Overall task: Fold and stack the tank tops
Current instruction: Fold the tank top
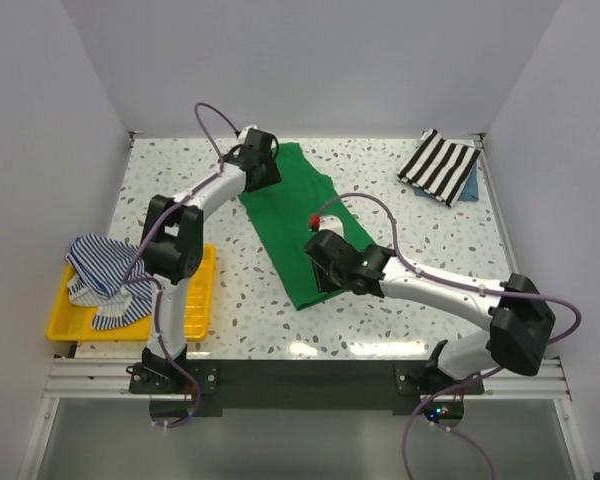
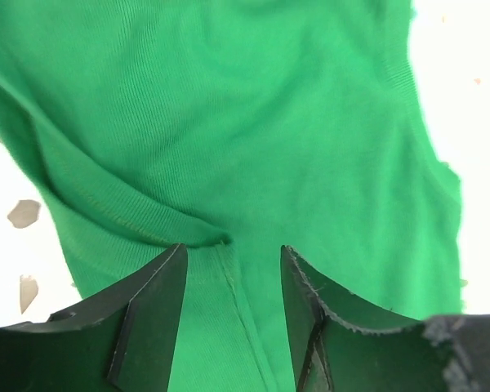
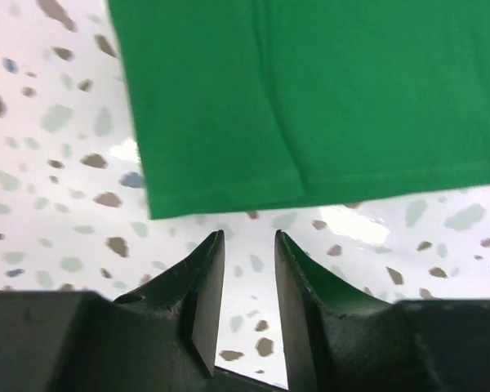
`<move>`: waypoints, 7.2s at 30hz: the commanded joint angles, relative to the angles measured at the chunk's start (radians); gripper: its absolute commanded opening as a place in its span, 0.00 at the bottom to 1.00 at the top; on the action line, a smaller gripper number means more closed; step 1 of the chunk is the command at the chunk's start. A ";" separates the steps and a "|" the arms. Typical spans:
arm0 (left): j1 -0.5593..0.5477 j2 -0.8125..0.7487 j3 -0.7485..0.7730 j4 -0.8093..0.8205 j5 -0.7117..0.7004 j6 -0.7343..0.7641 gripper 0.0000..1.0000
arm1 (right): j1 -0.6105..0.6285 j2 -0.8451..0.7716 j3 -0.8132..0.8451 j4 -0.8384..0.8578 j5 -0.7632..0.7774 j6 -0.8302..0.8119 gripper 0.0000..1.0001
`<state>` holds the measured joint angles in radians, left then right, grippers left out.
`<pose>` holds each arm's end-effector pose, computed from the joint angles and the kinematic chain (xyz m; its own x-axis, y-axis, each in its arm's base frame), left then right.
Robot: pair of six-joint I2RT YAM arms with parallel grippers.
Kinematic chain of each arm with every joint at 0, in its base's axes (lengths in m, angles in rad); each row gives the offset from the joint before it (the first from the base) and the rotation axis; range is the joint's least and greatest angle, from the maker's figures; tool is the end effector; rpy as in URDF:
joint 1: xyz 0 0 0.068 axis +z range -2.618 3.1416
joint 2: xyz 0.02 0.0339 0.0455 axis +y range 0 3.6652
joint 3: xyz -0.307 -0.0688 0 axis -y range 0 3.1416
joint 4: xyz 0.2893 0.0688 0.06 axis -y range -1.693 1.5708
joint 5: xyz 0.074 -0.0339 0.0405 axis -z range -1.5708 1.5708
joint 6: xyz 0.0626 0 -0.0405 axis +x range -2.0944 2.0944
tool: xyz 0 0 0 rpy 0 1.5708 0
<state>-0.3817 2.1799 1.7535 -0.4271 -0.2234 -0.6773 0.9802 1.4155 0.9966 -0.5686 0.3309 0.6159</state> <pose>0.5366 -0.2004 0.1985 -0.6879 -0.3824 -0.6169 -0.2605 0.9234 -0.2819 0.2032 0.2666 0.2428 -0.7756 -0.1758 -0.6062 -0.2914 0.9517 0.0968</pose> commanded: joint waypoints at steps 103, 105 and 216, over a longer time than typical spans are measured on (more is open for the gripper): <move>-0.622 -0.457 -0.710 -0.024 0.093 0.080 0.26 | -0.686 0.645 0.370 0.386 -0.265 -0.102 0.00; -0.622 -0.474 -0.735 -0.029 0.110 0.087 0.26 | -0.687 0.608 0.314 0.403 -0.257 -0.097 0.00; -0.893 -0.552 -0.678 0.065 0.068 -0.160 0.00 | -0.667 0.454 0.129 0.543 -0.464 -0.019 0.38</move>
<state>-1.2827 1.6623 1.0832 -0.4099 -0.1490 -0.8021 0.2981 1.8931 1.1049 -0.0372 -0.1234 0.5877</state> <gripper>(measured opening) 0.014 0.382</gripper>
